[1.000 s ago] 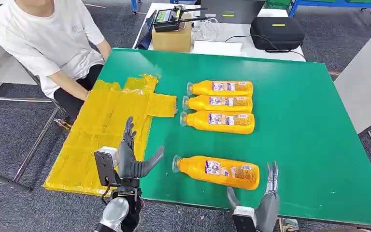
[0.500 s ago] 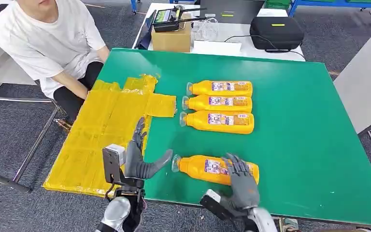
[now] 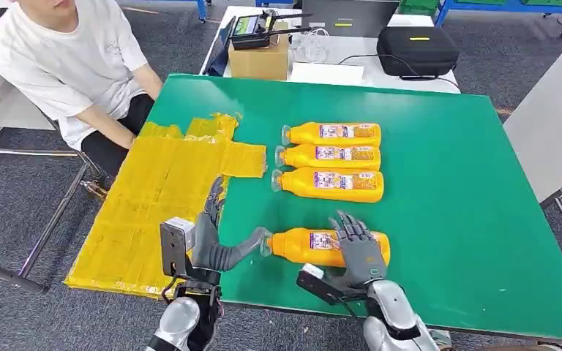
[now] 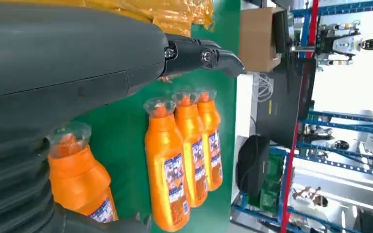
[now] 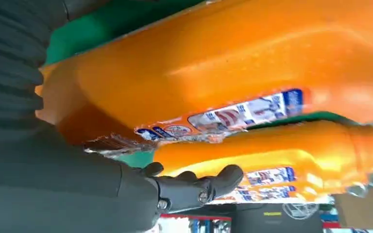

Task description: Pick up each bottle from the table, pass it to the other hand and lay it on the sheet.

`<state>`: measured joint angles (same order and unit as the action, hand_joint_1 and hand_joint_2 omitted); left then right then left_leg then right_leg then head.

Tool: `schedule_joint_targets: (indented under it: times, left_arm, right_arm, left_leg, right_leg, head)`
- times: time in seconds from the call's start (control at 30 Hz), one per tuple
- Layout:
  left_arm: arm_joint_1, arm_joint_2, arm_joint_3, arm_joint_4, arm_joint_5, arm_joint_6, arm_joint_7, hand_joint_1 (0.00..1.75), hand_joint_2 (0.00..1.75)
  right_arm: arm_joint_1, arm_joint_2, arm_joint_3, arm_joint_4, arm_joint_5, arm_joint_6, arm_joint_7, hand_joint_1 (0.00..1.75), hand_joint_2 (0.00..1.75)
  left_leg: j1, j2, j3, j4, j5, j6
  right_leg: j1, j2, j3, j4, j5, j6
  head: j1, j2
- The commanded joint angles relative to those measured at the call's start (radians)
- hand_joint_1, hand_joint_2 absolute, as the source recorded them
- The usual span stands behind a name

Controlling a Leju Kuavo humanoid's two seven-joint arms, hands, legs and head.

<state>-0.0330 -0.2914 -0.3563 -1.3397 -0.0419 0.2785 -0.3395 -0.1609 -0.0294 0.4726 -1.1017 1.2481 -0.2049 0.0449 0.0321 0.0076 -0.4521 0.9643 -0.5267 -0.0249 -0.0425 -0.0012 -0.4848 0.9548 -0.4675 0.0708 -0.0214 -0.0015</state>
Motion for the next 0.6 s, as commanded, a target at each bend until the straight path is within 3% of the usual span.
schedule_joint_targets:
  times: [0.03,0.43,0.6]
  left_arm:
    - [-0.009,0.009,0.027,0.013,-0.017,0.009,0.005,0.0,1.75]
    - [0.04,0.006,0.073,-0.056,-0.034,0.008,-0.003,0.0,1.75]
    - [0.069,0.002,0.096,-0.099,-0.056,0.026,-0.018,0.0,1.75]
  right_arm:
    - [-0.057,-0.03,0.076,0.09,0.105,-0.001,0.088,0.0,1.75]
    - [0.021,-0.078,0.076,-0.141,0.313,-0.006,0.172,0.0,1.75]
    - [0.066,-0.201,0.151,-0.254,0.323,0.024,0.346,0.0,1.75]
  left_leg:
    - [0.0,-0.001,0.001,-0.001,0.0,0.002]
    - [0.0,-0.001,-0.001,-0.001,0.0,0.003]
    - [0.0,-0.001,-0.002,-0.001,-0.001,0.004]
  right_leg:
    - [0.0,0.0,0.001,-0.001,0.0,-0.002]
    - [0.001,-0.001,0.0,-0.001,0.0,-0.004]
    - [0.001,-0.001,-0.001,-0.002,0.0,-0.005]
  head:
    - [0.0,0.0]
    - [0.0,0.0]
    - [0.0,0.0]
